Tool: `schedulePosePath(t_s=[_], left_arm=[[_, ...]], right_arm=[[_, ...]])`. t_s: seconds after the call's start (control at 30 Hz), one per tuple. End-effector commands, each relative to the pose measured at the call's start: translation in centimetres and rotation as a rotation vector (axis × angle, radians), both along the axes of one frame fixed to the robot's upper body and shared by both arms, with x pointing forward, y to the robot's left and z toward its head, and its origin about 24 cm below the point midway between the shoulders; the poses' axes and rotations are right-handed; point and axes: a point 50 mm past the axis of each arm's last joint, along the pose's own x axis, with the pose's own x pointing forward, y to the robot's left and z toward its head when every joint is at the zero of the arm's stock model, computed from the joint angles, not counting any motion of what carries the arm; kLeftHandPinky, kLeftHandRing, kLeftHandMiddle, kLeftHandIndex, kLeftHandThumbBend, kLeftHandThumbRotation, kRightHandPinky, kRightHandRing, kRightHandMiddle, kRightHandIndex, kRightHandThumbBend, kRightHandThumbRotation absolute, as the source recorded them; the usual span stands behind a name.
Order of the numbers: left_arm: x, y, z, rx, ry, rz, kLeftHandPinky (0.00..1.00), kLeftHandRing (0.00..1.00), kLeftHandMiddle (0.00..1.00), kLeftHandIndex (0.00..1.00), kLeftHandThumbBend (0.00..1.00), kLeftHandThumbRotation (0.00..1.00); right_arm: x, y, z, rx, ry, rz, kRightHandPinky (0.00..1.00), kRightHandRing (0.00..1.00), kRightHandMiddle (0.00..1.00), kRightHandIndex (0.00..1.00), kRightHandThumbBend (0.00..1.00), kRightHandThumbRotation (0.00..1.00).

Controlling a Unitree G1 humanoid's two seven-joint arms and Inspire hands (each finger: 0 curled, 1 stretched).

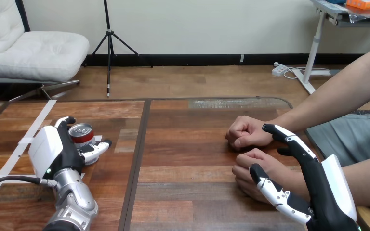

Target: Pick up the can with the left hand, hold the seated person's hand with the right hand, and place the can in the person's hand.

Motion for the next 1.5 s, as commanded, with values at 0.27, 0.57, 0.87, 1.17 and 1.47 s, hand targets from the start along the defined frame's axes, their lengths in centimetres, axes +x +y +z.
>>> schedulePosePath(t_s=[0.27,0.57,0.87,1.17,1.47], left_arm=[[2.26,-0.32,3.24,0.065,-0.134,-0.027,0.58,0.67,0.71,0.72,0.77,0.05],[2.31,-0.13,3.43,0.062,-0.148,-0.018,0.50,0.54,0.56,0.65,0.73,0.00],[2.39,-0.07,3.59,0.068,-0.154,-0.013,0.51,0.51,0.50,0.61,0.70,0.00],[2.39,-0.02,3.63,0.079,-0.156,-0.018,0.51,0.51,0.49,0.60,0.69,0.00],[2.34,0.01,3.61,0.075,-0.160,-0.017,0.50,0.50,0.49,0.59,0.68,0.00]], right_arm=[[0.55,0.15,1.78,-0.009,-0.093,0.034,0.78,0.86,0.87,0.84,0.47,0.47],[0.53,0.14,1.82,-0.011,-0.096,0.036,0.77,0.86,0.87,0.84,0.47,0.47],[0.52,0.11,1.84,-0.013,-0.098,0.032,0.78,0.86,0.87,0.84,0.47,0.47],[0.49,0.13,1.92,-0.016,-0.099,0.031,0.78,0.86,0.87,0.84,0.47,0.46],[0.45,0.14,1.93,-0.016,-0.102,0.035,0.77,0.86,0.86,0.83,0.47,0.45]])
